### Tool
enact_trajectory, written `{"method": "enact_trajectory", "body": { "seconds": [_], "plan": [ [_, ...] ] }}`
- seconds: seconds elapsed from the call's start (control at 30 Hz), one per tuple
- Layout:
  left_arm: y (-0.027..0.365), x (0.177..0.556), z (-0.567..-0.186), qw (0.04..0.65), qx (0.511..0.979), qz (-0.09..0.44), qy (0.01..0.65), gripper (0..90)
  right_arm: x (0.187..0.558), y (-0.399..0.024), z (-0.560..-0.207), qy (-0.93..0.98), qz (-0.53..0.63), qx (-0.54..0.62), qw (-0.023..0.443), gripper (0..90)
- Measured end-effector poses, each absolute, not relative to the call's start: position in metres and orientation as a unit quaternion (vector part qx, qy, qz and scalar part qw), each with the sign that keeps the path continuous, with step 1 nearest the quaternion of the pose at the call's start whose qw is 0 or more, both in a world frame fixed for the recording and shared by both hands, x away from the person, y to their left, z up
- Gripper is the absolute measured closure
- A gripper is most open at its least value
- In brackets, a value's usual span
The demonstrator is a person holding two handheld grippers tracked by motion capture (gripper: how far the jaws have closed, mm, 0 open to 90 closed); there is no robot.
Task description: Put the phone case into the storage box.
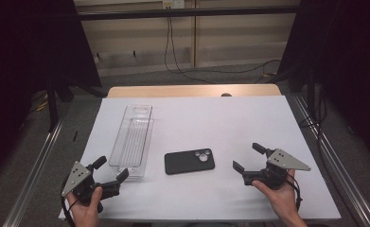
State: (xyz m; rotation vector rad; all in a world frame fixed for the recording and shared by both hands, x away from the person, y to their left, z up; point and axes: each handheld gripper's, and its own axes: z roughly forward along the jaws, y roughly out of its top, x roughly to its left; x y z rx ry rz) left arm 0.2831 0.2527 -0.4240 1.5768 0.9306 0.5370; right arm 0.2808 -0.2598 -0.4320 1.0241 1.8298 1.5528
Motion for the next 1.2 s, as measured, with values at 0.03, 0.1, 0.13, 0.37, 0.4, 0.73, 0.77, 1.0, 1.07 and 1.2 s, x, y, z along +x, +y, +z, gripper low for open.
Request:
{"method": "enact_trajectory", "body": {
  "seconds": [0.03, 0.1, 0.13, 0.37, 0.4, 0.73, 0.77, 1.0, 1.07, 1.2],
  "plan": [
    [0.253, 0.283, -0.424, 0.578, 0.674, 0.23, 0.398, 2.8, 0.282, -0.259, -0.431, 0.676, 0.575, 0.378, 0.264, 1.5],
    [0.253, 0.283, -0.424, 0.577, 0.674, 0.23, 0.4, 2.8, 0.285, -0.257, -0.429, 0.675, 0.577, 0.374, 0.266, 1.4],
    [0.253, 0.283, -0.424, 0.576, 0.674, 0.23, 0.4, 2.9, 0.286, -0.256, -0.428, 0.675, 0.578, 0.374, 0.266, 1.4],
    [0.255, 0.283, -0.425, 0.576, 0.671, 0.234, 0.405, 3.2, 0.296, -0.247, -0.42, 0.679, 0.58, 0.36, 0.271, 1.5],
    [0.255, 0.283, -0.425, 0.575, 0.67, 0.235, 0.406, 3.2, 0.298, -0.245, -0.42, 0.68, 0.579, 0.358, 0.272, 1.7],
    [0.256, 0.283, -0.425, 0.574, 0.669, 0.236, 0.408, 3.2, 0.312, -0.232, -0.418, 0.684, 0.581, 0.348, 0.269, 2.1],
    [0.257, 0.283, -0.425, 0.574, 0.669, 0.237, 0.408, 3.2, 0.313, -0.23, -0.418, 0.684, 0.582, 0.347, 0.27, 2.3],
    [0.259, 0.282, -0.424, 0.574, 0.668, 0.238, 0.41, 3.2, 0.321, -0.222, -0.42, 0.687, 0.581, 0.346, 0.265, 3.2],
    [0.259, 0.282, -0.425, 0.574, 0.667, 0.237, 0.411, 3.2, 0.322, -0.219, -0.42, 0.688, 0.581, 0.345, 0.265, 3.3],
    [0.259, 0.282, -0.424, 0.575, 0.667, 0.237, 0.41, 3.2, 0.328, -0.213, -0.419, 0.69, 0.581, 0.34, 0.265, 4.1]
  ]
}}
